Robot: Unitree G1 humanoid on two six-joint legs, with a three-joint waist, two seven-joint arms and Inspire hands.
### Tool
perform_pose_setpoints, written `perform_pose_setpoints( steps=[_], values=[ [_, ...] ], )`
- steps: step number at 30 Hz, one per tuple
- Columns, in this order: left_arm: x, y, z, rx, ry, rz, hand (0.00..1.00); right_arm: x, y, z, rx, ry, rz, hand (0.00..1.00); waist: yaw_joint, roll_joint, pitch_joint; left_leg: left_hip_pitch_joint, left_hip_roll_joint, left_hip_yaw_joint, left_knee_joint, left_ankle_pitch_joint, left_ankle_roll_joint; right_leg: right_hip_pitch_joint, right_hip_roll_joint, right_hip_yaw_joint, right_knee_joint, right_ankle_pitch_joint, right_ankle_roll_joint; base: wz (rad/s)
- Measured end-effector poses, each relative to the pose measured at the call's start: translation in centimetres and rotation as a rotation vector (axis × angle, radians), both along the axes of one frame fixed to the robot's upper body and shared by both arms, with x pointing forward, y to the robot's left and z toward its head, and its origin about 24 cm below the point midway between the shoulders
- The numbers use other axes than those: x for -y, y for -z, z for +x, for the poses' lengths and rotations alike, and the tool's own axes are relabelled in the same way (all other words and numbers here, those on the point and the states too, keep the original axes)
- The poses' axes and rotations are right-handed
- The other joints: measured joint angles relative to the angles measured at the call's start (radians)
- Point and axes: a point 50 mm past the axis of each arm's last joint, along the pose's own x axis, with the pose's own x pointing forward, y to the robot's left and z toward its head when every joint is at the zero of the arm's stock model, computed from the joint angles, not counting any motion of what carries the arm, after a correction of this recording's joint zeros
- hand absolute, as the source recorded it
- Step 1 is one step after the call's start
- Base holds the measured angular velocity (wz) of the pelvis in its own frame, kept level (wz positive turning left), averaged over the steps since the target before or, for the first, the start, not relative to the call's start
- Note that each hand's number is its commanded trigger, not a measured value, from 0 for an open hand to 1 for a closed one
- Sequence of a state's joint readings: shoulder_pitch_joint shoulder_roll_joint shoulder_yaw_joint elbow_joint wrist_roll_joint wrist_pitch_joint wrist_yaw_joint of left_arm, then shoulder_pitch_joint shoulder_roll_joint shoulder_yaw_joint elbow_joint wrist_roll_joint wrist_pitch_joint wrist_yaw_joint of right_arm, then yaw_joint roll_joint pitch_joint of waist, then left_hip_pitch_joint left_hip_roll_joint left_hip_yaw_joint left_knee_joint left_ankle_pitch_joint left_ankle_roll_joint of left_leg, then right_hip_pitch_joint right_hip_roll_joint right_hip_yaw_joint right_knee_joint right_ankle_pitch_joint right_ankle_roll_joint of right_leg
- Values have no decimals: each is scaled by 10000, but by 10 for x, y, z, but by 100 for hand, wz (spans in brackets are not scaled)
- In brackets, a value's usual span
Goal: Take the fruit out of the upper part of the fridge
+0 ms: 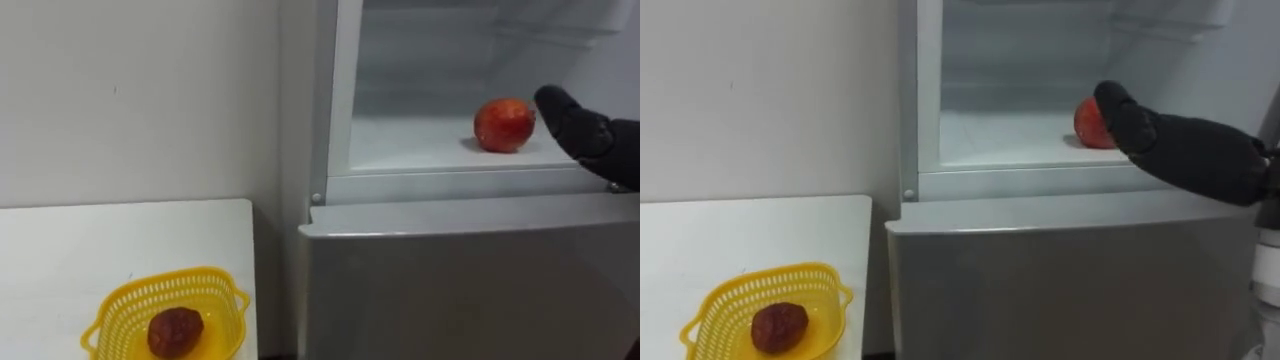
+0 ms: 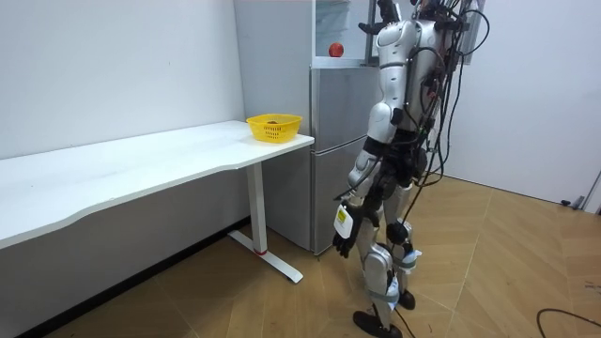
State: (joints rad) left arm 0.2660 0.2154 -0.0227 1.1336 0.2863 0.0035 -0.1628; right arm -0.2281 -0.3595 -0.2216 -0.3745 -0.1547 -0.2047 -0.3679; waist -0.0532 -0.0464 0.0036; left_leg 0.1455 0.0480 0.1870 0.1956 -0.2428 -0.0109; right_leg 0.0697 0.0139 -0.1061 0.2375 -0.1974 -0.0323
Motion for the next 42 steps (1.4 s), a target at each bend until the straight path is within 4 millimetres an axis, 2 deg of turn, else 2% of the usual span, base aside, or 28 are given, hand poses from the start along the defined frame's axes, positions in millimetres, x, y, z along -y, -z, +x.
perform_pose_setpoints(
  steps=[4, 6, 8, 14, 16, 22, 23, 27, 30, 32, 34, 38, 42],
  values=[
    [-1, -1, 3, 103, 27, -50, 0, 11, 9, 10, -830, 195, 327, 0, 7, 26, 22, -31, -3, -9, 27, 2, -1, -57, -53, -78, -19, -21, -20, 1],
    [-1, -1, 0, 41, -38, -98, 0, 13, 11, 11, -990, 225, 295, 0, 14, -17, -2, -43, -5, -17, 29, 3, -3, -58, -93, -107, -31, -39, -29, 2],
    [-3, -1, -2, -15, -153, -129, 0, 18, 13, 13, -1137, 359, 454, 0, 23, -125, -35, -11, -24, -120, 27, 5, -4, 7, -91, -225, -48, -44, -27, 11],
    [-4, -2, -8, -242, -231, -17, 0, 39, 27, 22, -2043, 772, 1157, 0, 89, -500, -71, 91, -60, -269, 30, 6, -2, 209, -100, -363, -192, -45, -16, 8],
    [-4, -2, -9, -284, -248, 30, 0, 42, 31, 24, -2291, 911, 1194, 0, 134, -530, -21, 88, -60, -289, 30, 6, -2, 212, -96, -370, -181, -45, -17, 0],
    [-5, -2, -4, -171, -226, 35, 0, 55, 38, 31, -2922, 1267, 1291, 0, 339, -600, -28, 67, -73, -419, 37, 6, -1, 214, -111, -430, -159, -45, -16, 1],
    [-5, -2, -4, -162, -222, 33, 0, 56, 38, 34, -2985, 1262, 1391, 0, 333, -599, -6, 63, -73, -431, 37, 7, -1, 208, -109, -434, -159, -46, -16, 3],
    [-5, -2, -4, -103, -212, 14, 0, 63, 33, 35, -3053, 1471, 1171, 0, 316, -625, 28, 17, -86, -513, 35, 7, -2, 188, -118, -474, -177, -80, -1, 5],
    [-9, -4, -7, -93, -508, -14, 0, 72, 27, 45, -3141, 1815, 1319, 0, 333, -753, 52, -51, -79, -531, 67, 8, -3, 159, -116, -522, -195, -86, -5, 3],
    [-13, -6, -5, -31, -527, 14, 0, 80, 24, 48, -3343, 2050, 1287, 0, 351, -898, 39, -159, -80, -580, 106, 7, -3, 138, -122, -638, -190, -84, -6, 10],
    [-15, -6, -5, -5, -674, 79, 0, 85, 23, 51, -3495, 2139, 1317, 0, 408, -973, -10, -172, -80, -613, 109, 7, -3, 141, -120, -654, -202, -83, -8, 6],
    [-20, -8, -2, 130, -803, 260, 0, 86, 17, 55, -3423, 2183, 1449, 0, 558, -985, -54, -273, -86, -837, 119, 7, -4, 151, -130, -863, -251, -81, -9, 11],
    [-25, -11, 3, 375, -724, 468, 0, 84, 9, 61, -3281, 2001, 1674, 0, 591, -950, -40, -320, -83, -1011, 165, 8, -5, 181, -130, -984, -242, -80, -11, 12]
  ],
)
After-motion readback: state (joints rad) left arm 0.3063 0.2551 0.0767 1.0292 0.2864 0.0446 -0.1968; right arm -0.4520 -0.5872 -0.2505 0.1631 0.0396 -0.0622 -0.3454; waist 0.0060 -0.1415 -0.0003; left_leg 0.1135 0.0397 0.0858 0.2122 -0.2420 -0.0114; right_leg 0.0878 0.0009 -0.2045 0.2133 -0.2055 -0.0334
